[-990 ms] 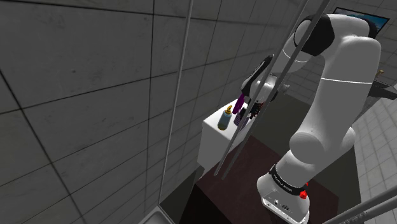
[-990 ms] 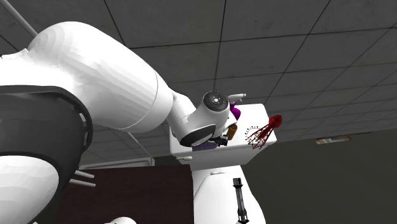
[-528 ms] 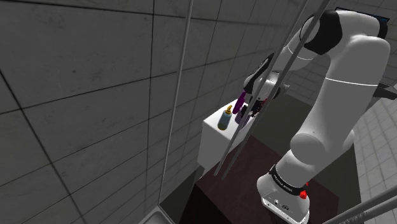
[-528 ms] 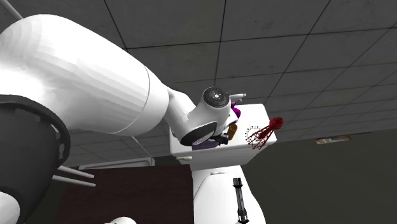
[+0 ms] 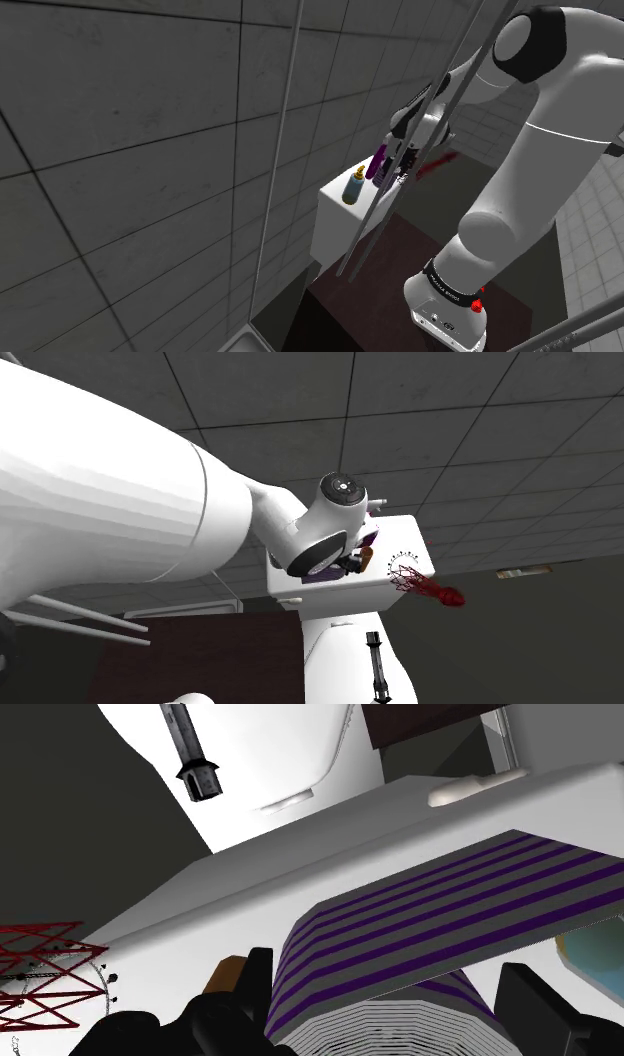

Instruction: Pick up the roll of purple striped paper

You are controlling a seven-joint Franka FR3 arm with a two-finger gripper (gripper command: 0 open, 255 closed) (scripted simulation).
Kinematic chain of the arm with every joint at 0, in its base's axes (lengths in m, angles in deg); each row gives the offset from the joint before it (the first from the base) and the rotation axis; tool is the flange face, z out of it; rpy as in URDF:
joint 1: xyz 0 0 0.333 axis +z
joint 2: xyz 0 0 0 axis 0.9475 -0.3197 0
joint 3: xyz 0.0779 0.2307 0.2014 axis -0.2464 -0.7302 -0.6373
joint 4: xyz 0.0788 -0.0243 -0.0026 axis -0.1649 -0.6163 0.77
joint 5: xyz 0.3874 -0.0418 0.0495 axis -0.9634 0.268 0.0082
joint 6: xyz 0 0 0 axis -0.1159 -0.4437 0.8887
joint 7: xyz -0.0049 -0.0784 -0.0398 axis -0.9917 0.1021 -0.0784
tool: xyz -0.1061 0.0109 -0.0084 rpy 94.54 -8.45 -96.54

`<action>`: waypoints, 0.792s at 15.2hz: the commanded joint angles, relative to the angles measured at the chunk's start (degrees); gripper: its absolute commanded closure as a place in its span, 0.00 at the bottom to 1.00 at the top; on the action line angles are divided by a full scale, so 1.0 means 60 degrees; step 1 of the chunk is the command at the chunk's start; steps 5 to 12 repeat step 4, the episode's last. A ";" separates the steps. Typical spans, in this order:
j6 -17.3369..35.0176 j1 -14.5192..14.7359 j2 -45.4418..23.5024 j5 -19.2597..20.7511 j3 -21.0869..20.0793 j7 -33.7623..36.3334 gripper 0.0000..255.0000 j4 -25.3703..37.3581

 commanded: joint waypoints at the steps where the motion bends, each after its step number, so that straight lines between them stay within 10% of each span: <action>1: -0.0254 0.0097 0.0286 0.0338 0.0143 0.0253 1.00 0.0020; 12: -0.0391 0.0130 0.0448 0.0523 0.0203 0.0386 1.00 0.0024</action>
